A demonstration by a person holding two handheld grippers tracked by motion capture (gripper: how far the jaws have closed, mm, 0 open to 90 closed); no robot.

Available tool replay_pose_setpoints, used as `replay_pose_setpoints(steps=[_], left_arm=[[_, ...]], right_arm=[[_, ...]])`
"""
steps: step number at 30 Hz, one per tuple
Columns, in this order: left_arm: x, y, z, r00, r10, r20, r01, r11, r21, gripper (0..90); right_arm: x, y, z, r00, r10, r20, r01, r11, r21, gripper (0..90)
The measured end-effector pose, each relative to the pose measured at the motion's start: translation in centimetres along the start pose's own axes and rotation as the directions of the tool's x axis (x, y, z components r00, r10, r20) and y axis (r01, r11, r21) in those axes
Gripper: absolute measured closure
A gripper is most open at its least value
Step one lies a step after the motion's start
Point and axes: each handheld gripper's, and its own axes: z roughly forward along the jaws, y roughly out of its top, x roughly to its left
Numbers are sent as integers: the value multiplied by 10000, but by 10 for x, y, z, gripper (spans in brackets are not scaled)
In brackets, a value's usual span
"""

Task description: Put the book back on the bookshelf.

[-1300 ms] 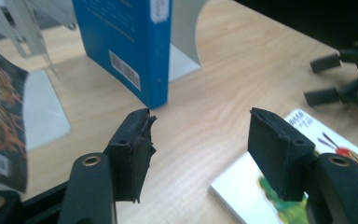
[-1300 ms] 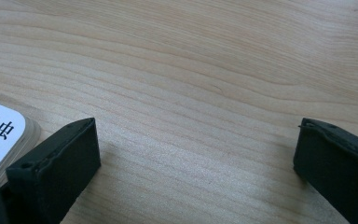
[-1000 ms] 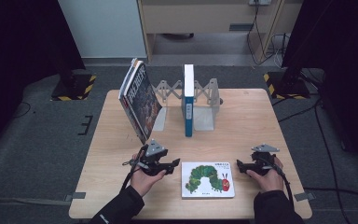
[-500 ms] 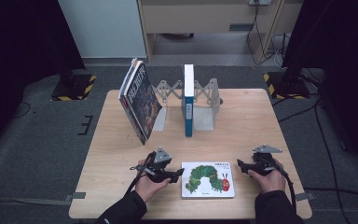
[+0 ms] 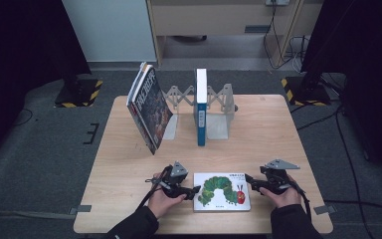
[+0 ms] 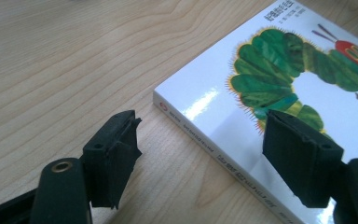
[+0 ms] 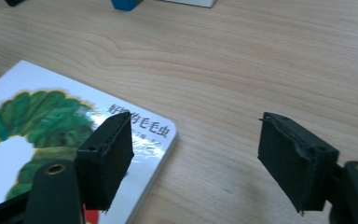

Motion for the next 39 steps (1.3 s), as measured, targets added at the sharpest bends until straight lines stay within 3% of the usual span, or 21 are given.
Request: replay_pose_setpoints(steps=[6,10,15,27,34,39], left_arm=[[2,-4,4,9996,-243,107,244,9997,-78,225],[2,-8,6,9995,-293,120,298,9985,-448,212],[5,-12,10,9981,-542,291,562,9959,-711,172],[5,-11,11,9977,-618,267,634,9958,-666,139],[5,-11,11,9979,-592,268,608,9960,-652,125],[3,-10,13,9988,-408,273,422,9978,-507,63]], right_arm=[[9,-3,-1,9992,190,-350,-185,9997,127,313],[14,-5,1,9978,371,-552,-345,9983,478,329],[19,-8,6,9981,266,-558,-225,9970,737,323],[22,-11,14,9975,404,-581,-341,9938,1062,317],[23,-12,17,9950,577,-813,-483,9924,1133,318],[22,-12,17,9917,794,-1010,-677,9911,1148,326]])
